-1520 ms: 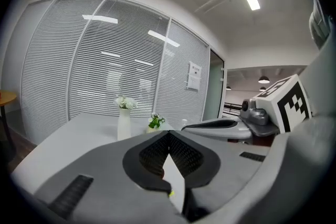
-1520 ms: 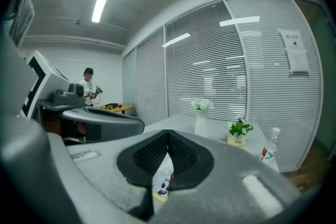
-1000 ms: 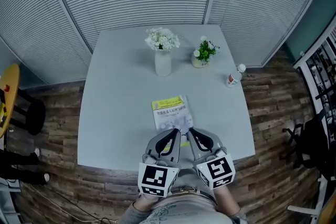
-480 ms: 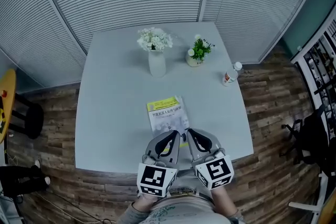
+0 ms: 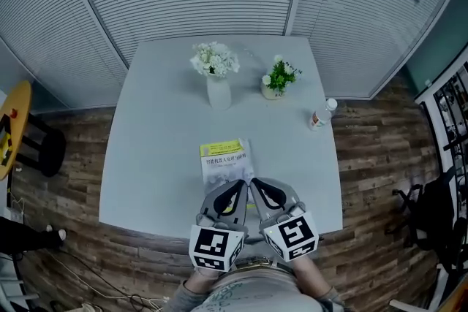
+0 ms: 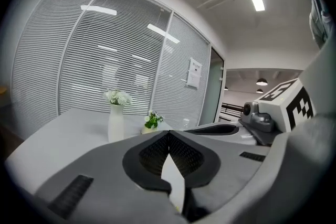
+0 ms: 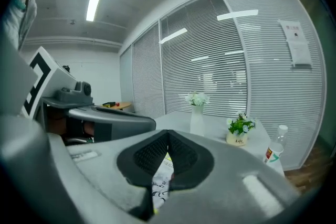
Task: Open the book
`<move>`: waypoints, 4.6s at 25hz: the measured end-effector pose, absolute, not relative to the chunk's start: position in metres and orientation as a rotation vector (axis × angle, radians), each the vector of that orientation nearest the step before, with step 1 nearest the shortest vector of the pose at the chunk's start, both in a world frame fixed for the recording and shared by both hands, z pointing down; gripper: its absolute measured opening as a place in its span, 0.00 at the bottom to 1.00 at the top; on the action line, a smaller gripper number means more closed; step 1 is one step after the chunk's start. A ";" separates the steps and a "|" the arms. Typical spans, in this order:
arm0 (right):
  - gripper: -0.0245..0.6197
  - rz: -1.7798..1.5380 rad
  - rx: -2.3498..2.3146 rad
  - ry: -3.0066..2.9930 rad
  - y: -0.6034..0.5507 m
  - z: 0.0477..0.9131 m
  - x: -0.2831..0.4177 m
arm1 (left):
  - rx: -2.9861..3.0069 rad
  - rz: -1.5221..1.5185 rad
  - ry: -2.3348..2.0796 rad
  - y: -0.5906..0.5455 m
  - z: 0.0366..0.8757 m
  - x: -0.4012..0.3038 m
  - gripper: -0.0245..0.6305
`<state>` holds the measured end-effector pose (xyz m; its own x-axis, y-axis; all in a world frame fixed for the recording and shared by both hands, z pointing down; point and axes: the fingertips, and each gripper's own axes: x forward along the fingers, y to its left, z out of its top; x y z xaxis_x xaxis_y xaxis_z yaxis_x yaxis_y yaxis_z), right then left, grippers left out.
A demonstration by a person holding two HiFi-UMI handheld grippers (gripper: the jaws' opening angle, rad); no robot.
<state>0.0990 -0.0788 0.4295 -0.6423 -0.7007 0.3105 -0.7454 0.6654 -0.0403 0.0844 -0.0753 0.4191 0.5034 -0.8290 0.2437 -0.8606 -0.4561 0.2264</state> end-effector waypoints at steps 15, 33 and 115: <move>0.04 0.263 1.017 -2.605 -0.103 0.456 0.122 | 2.358 0.205 -1.530 -0.099 0.440 0.105 0.04; 0.04 0.322 1.008 -2.566 -0.120 0.479 0.152 | 2.245 0.382 -1.504 -0.118 0.510 0.124 0.04; 0.04 0.408 1.052 -2.563 -0.115 0.483 0.178 | 2.026 0.776 -1.312 -0.113 0.658 0.117 0.18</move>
